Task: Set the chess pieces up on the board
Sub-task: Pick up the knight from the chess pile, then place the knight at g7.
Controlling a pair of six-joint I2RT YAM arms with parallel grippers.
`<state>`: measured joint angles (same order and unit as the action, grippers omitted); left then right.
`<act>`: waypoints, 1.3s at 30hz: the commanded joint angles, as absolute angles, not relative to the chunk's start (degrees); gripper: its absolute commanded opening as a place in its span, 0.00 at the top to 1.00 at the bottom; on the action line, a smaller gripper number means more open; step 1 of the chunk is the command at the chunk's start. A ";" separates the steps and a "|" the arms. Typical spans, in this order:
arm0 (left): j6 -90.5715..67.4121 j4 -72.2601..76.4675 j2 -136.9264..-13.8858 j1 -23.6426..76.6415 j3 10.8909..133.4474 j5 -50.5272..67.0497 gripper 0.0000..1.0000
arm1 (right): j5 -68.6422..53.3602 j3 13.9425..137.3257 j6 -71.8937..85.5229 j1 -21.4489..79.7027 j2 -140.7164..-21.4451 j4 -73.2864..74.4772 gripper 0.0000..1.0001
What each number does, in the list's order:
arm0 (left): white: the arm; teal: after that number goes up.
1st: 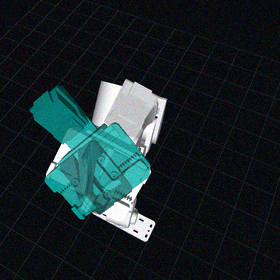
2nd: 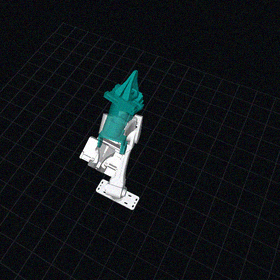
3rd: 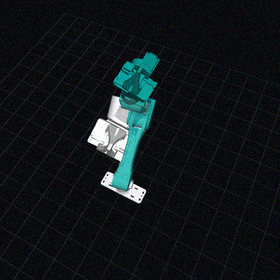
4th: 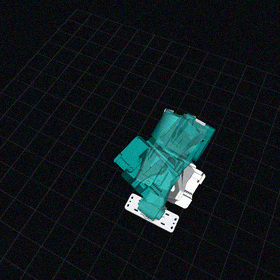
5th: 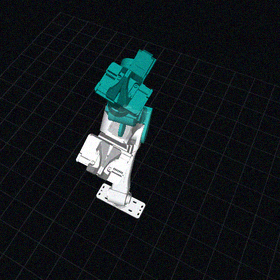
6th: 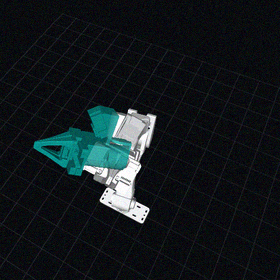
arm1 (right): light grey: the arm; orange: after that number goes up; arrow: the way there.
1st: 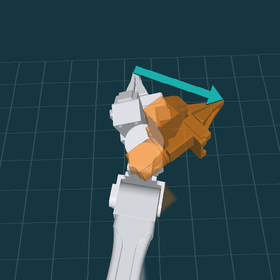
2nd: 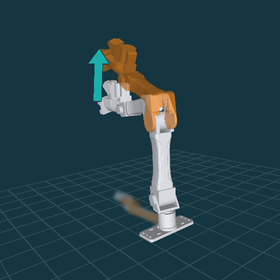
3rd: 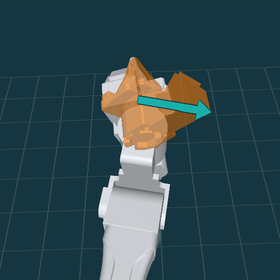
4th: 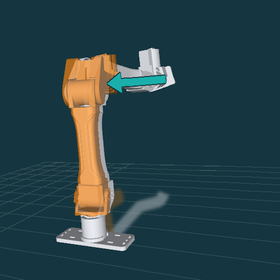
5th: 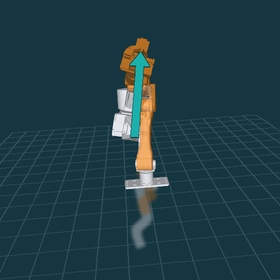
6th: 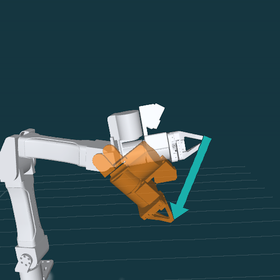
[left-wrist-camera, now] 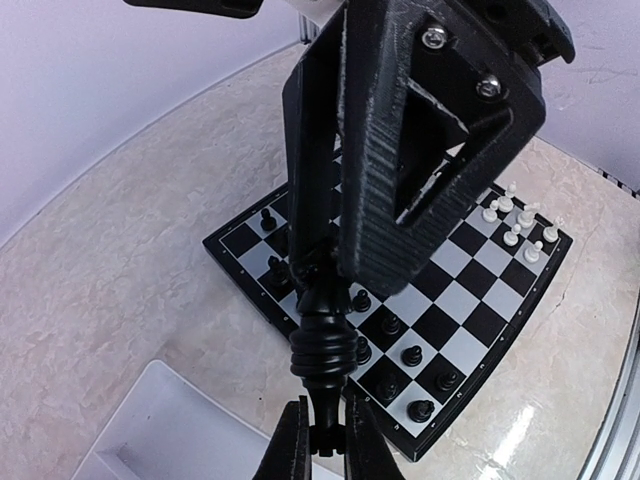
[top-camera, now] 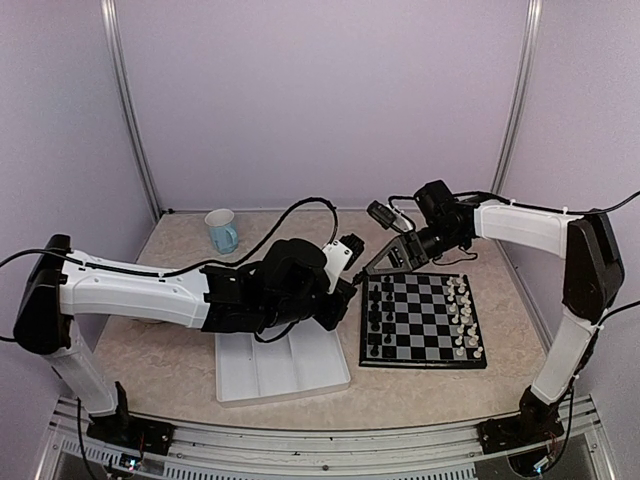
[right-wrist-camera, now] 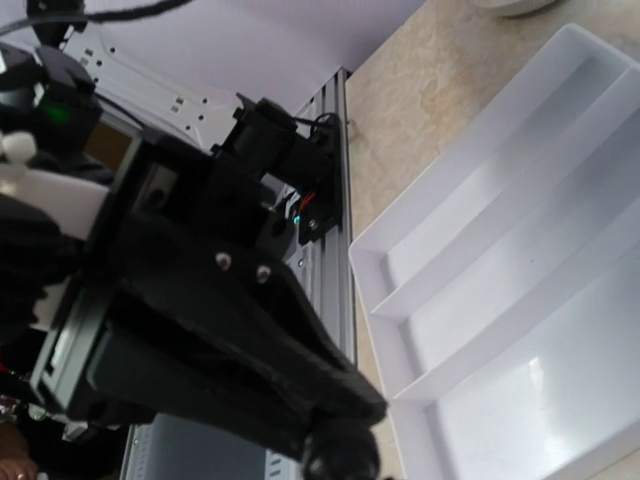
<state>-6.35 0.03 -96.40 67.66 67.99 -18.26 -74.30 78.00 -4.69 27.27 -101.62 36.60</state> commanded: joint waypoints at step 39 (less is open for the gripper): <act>-13.04 3.86 -91.82 61.42 60.70 -16.20 1.00 | -19.97 94.20 -22.00 23.22 -110.25 40.97 1.00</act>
